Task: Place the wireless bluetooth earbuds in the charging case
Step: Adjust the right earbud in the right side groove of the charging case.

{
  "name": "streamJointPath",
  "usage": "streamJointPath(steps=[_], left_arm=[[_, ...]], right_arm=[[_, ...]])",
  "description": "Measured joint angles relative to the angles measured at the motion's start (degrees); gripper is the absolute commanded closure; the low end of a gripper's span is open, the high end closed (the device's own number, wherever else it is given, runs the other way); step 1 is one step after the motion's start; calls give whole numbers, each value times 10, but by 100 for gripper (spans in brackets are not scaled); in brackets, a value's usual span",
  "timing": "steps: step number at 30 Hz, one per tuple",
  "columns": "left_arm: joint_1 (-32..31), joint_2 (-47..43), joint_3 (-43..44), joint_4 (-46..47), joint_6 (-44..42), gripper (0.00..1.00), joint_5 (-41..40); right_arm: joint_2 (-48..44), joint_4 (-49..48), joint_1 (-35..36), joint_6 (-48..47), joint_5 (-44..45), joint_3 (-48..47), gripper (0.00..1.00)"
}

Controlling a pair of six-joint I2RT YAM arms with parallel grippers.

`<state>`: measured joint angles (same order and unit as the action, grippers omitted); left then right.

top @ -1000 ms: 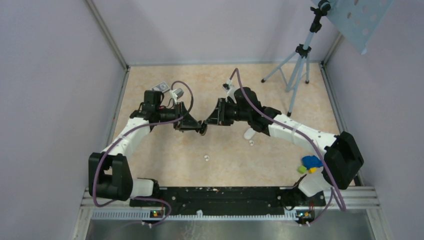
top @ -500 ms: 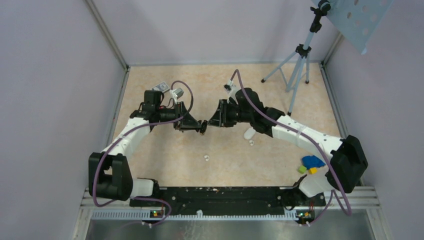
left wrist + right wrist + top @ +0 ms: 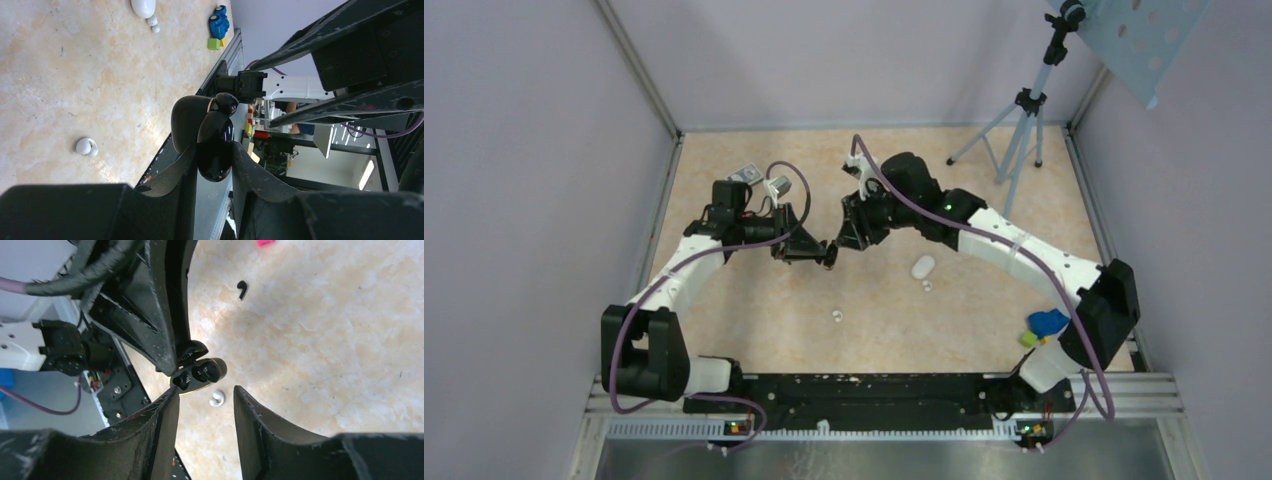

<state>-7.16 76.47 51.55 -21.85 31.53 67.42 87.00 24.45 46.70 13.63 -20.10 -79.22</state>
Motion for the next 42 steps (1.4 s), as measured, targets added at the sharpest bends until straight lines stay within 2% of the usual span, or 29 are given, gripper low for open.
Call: streamJointPath(steps=[8,16,23,29,34,42], left_arm=[[0,0,0,0,0,100,0],[0,0,0,0,0,100,0],[0,0,0,0,0,100,0],[0,0,0,0,0,100,0],[0,0,0,0,0,100,0],[0,0,0,0,0,100,-2]], right_arm=[[54,33,0,-36,-22,-16,58],[55,32,0,-36,-36,-40,60],[67,30,0,-36,-40,-53,69],[83,31,0,-35,-41,-53,71],[84,30,0,-33,-42,-53,76],[84,30,0,-29,-40,-53,73]])
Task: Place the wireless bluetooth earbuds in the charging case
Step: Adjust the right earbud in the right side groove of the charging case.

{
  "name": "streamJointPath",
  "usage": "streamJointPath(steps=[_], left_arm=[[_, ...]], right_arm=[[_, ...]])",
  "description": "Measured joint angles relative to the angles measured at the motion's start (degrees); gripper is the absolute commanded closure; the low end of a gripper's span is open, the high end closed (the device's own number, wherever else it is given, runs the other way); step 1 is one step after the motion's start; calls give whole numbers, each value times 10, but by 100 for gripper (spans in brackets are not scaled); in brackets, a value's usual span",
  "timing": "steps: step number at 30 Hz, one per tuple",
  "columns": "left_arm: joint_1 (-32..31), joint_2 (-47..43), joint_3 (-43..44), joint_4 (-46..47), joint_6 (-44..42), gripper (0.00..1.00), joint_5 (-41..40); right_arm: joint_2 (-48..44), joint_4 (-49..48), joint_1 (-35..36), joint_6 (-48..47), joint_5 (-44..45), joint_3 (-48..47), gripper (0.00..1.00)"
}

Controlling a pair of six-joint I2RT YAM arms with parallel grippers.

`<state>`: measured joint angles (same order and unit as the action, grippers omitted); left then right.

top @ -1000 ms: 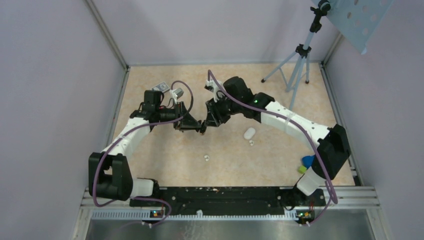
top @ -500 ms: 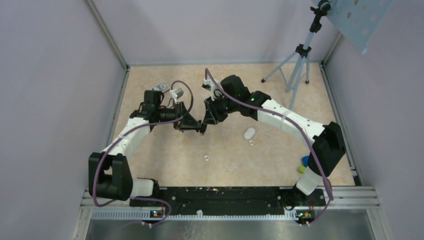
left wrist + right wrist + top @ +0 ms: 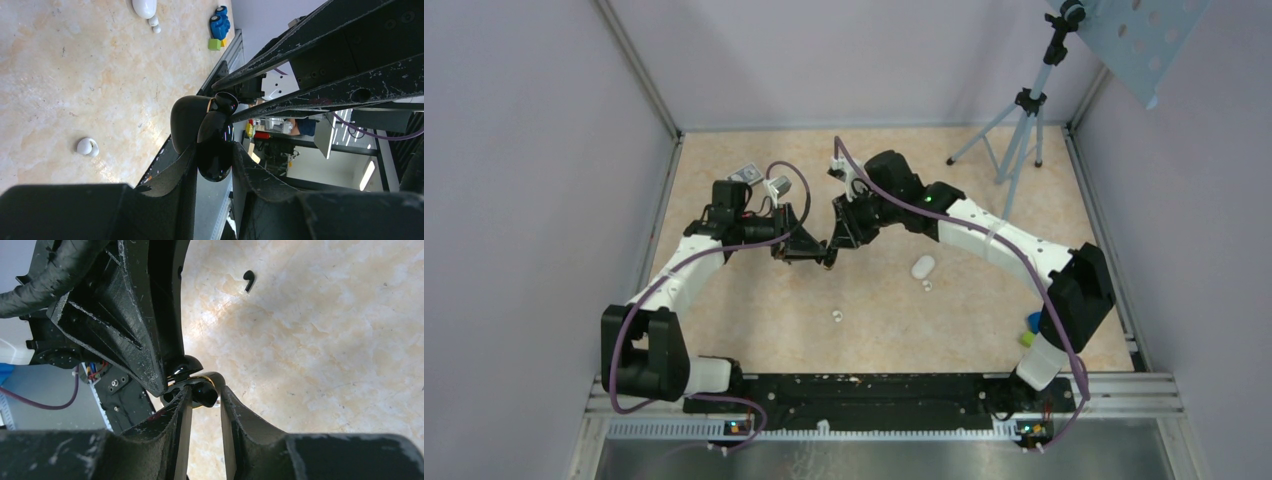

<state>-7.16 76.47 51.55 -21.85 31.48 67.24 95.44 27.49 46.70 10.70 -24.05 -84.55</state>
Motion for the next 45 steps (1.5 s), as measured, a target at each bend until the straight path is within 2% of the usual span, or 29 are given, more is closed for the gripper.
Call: streamJointPath(steps=[11,29,45], left_arm=[[0,0,0,0,0,100,-2],[0,0,0,-1,0,100,-6],[0,0,0,-5,0,100,-7]], right_arm=[[-3,0,0,7,8,0,73],[-12,-2,1,18,20,0,92],[-17,-13,5,35,22,7,93]])
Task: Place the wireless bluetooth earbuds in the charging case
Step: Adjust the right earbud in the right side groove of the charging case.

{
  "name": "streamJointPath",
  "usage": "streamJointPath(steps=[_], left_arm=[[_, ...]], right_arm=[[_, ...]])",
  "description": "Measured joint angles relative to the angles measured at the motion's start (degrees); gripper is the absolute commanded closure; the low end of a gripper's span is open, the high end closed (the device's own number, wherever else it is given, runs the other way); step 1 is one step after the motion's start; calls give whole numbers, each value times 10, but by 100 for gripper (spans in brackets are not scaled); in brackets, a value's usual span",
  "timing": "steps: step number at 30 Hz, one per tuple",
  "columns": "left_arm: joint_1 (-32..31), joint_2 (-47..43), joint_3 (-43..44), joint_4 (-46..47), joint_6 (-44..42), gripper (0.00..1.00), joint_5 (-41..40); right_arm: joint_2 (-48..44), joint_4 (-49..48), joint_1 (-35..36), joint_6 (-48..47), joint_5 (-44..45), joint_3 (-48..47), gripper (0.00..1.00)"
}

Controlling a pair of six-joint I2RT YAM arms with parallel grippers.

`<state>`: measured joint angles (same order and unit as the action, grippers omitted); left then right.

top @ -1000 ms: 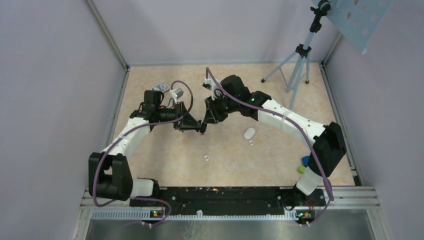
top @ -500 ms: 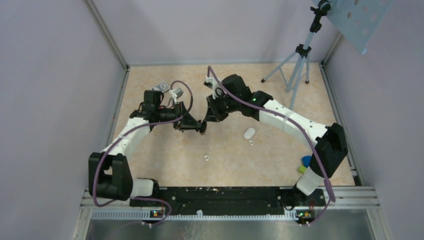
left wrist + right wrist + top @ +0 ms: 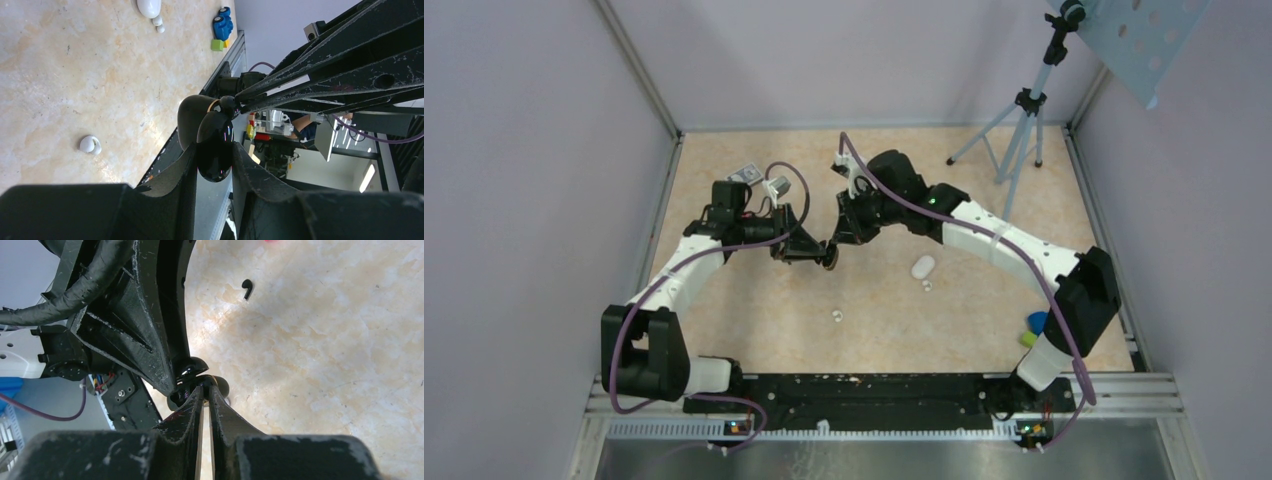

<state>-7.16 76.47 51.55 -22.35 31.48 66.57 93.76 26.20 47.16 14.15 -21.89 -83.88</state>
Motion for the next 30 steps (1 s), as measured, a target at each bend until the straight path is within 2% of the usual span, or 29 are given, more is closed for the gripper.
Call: streamJointPath(steps=[9,18,26,30], left_arm=[[0,0,0,-7,0,100,-2],[0,0,0,-2,0,100,-2],[0,0,0,-1,0,100,-2],[0,0,0,-2,0,100,-2]], right_arm=[[-27,-21,1,19,7,47,93],[-33,-31,15,35,-19,55,92],[-48,-27,16,38,5,56,66],[-72,-25,16,31,30,56,63]])
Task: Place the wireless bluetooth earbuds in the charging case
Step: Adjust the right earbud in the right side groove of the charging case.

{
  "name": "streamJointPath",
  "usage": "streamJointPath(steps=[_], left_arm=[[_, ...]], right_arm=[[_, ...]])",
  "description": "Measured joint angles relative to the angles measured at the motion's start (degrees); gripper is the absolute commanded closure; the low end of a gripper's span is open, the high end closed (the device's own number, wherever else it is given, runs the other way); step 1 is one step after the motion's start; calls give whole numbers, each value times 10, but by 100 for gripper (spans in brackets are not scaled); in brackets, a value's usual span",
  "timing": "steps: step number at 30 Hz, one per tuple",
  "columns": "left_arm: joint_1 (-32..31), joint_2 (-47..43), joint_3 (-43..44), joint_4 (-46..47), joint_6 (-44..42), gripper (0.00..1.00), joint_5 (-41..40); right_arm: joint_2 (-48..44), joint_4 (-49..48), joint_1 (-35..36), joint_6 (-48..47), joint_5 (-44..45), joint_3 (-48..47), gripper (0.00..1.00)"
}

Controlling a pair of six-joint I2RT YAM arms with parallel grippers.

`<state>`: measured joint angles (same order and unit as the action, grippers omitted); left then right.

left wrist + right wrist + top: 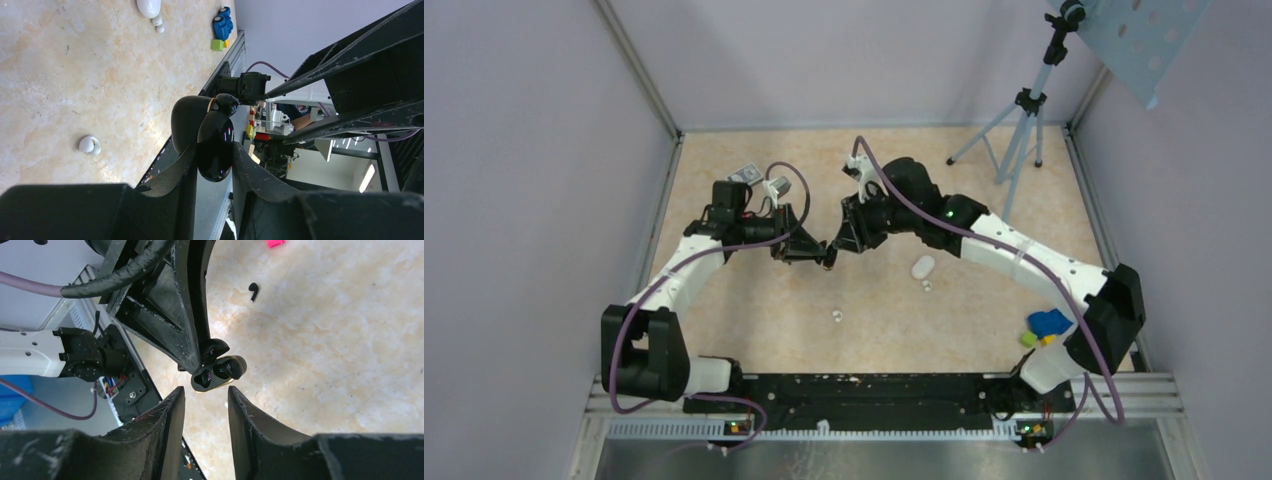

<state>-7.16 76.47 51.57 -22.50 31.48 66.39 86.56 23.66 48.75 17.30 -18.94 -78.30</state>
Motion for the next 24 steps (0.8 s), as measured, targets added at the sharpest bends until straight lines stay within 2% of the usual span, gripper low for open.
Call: streamJointPath(steps=[18,21,24], left_arm=[[0,0,0,0,-1,100,0],[0,0,1,0,-1,100,0],[0,0,1,0,-1,100,0]], right_arm=[[50,23,0,-19,5,-24,57],[51,23,0,-19,4,-25,59],[53,25,0,-21,4,-32,67]])
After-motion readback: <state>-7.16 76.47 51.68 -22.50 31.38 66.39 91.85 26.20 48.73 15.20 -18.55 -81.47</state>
